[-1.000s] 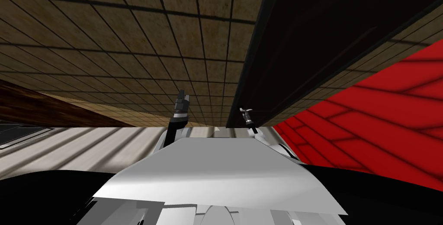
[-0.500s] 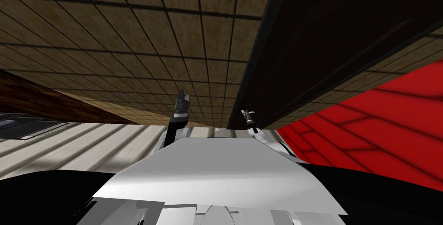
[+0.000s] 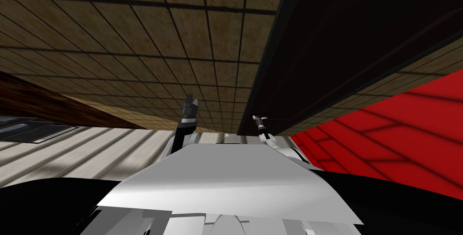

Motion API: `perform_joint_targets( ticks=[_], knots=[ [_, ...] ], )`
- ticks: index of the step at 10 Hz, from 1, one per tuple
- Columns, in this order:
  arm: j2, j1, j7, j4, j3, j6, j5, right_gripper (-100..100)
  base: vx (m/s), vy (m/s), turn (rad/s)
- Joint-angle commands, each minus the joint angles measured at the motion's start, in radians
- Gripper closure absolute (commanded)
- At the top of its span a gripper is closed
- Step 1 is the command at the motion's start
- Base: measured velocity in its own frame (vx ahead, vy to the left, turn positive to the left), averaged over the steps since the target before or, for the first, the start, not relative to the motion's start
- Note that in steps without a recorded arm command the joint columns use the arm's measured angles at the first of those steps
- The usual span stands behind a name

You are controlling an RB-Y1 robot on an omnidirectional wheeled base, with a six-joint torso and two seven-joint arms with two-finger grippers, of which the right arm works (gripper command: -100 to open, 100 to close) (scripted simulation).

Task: Pull the door open

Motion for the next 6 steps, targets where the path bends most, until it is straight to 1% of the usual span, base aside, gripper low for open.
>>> perform_joint_targets(
  ticks=[1, 3, 4, 5, 6],
  knots=[
    [0.001, 0.0, 0.002, -0.001, 0.001, -0.001, 0.001, 100, 0.0, 0.0, 0.0],
    [0.001, 0.0, 0.002, -0.001, 0.001, -0.001, 0.001, 100, 0.0, 0.0, 0.0],
    [-0.016, 0.012, -0.02, 0.001, 0.012, -0.018, 0.007, 100, -0.115, -0.02, 0.147],
    [-0.02, 0.015, -0.027, 0.001, 0.016, -0.025, 0.009, 100, -0.152, -0.026, 0.114],
    [-0.031, 0.023, -0.041, 0.001, 0.025, -0.038, 0.013, 100, -0.169, -0.032, 0.09]
  ],
)
